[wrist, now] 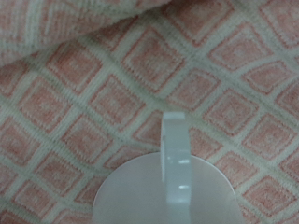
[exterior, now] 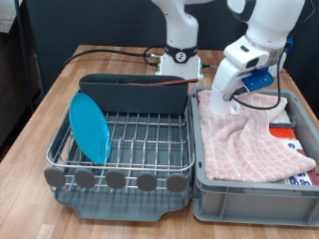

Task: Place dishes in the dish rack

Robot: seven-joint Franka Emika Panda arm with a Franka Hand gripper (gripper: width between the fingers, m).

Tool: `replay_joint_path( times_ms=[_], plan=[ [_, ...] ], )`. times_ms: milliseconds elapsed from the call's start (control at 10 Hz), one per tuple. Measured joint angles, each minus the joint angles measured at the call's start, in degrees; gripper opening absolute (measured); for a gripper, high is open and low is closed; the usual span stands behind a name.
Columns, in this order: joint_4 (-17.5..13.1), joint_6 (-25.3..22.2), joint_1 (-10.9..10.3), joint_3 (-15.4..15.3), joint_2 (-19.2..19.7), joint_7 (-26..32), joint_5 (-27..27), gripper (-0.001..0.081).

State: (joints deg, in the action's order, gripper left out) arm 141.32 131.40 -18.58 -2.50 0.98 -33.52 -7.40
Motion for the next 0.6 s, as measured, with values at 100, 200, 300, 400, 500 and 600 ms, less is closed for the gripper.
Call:
replay_joint_path(
  times_ms=[100, 200, 300, 400, 500, 600],
  plan=[
    [0.4, 0.9, 0.0, 0.2, 0.4, 0.4, 0.0, 0.0802],
    [0.7, 1.7, 0.0, 0.4, 0.8, 0.7, 0.1, 0.0802],
    [0.9, 2.1, 0.0, 0.5, 1.1, 1.1, 0.3, 0.0802],
    [0.9, 2.3, 0.0, 0.6, 1.5, 1.2, 0.4, 0.0802],
    [1.1, 2.5, 0.0, 0.7, 1.7, 1.3, 0.6, 0.0802],
    [1.4, 3.1, 0.0, 0.8, 1.8, 1.3, 0.7, 0.0802]
  ],
)
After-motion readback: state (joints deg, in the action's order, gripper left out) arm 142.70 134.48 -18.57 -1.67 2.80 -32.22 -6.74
